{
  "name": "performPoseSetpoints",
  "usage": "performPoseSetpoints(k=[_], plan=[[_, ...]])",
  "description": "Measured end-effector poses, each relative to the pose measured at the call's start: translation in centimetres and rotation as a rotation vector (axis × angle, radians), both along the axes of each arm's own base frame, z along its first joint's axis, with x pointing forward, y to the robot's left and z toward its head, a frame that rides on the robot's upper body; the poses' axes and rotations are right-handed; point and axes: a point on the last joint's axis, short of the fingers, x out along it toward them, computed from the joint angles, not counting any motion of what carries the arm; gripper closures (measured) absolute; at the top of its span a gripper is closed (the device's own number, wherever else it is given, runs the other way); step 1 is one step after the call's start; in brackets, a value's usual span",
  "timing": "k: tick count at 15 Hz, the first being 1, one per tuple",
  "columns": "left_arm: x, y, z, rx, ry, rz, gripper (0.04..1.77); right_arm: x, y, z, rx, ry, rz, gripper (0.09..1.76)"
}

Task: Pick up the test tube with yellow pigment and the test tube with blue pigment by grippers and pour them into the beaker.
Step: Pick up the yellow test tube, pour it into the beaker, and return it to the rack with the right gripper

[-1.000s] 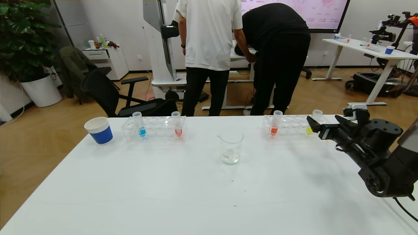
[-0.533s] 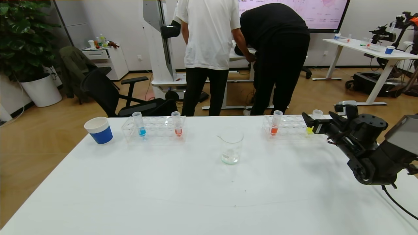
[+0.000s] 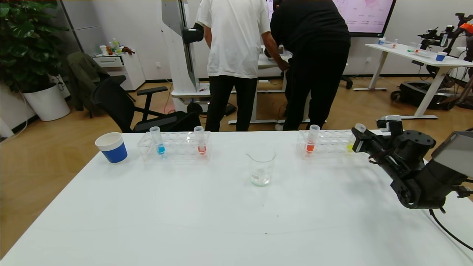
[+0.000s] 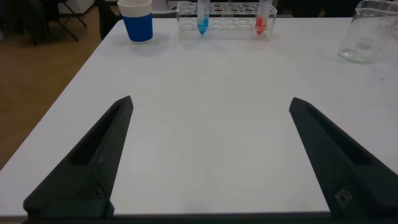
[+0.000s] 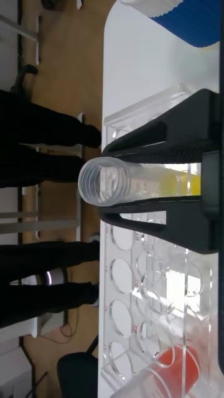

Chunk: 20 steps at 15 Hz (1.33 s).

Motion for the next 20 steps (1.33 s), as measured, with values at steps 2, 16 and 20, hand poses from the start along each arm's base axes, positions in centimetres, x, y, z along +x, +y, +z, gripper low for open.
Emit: performPoseSetpoints(k=[2,16,20], plan=[[0.0,0.0,0.0,0.0,0.0,0.0,0.06,0.0,0.0,0.1,-0.001,-0.003,0.0,1.32],[0.0,0.0,0.0,0.0,0.0,0.0,0.06,-1.2,1.3,9.9,-0.028,-0.022,0.065,1.35],[0.0,0.0,0.0,0.0,0.0,0.0,0.06,0.5,3.7,13.8,-0.034,-0.006,0.138,1.35]])
